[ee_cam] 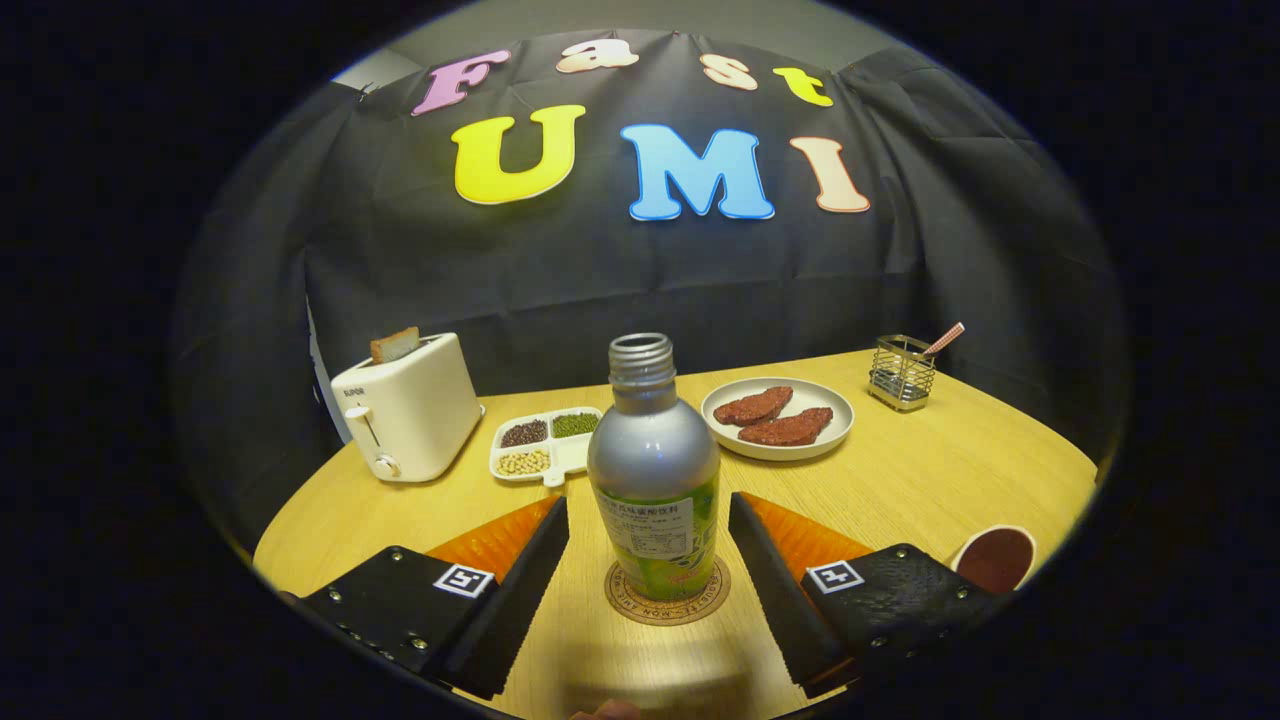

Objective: Take the bottle from table, then pour the juice into the cup, finally place the bottle on the coaster

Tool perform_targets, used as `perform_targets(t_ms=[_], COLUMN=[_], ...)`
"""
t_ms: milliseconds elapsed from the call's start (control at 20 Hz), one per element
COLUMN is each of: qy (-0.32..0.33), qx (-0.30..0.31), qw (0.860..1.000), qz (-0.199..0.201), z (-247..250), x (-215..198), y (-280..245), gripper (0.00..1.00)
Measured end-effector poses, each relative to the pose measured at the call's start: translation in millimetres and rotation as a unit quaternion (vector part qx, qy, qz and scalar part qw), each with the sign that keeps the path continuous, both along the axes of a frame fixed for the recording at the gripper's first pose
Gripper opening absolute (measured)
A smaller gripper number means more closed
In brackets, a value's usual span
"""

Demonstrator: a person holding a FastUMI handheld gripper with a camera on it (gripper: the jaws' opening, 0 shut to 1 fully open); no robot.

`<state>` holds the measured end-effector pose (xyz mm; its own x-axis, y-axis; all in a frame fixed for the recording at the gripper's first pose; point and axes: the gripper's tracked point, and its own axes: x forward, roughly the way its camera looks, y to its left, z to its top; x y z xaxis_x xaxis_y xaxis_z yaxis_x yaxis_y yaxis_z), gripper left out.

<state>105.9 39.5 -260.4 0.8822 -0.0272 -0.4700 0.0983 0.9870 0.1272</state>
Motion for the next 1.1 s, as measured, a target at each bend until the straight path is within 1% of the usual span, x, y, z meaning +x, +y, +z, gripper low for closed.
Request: perform_targets(t_ms=[150, 550, 850, 1100], qy=[-0.023, -0.088, -0.122, -0.141], qx=[0.007, 0.001, -0.003, 0.008], qw=[1.0, 0.996, 0.992, 0.989], qz=[-0.002, 0.018, 0.036, 0.049], z=[39.5, 121.3, 166.1, 186.2], x=[-15.9, -53.3, -76.9, -81.1], y=[-3.8, -19.9, -21.8, -15.3], gripper=[0.98, 0.98, 0.98, 0.98])
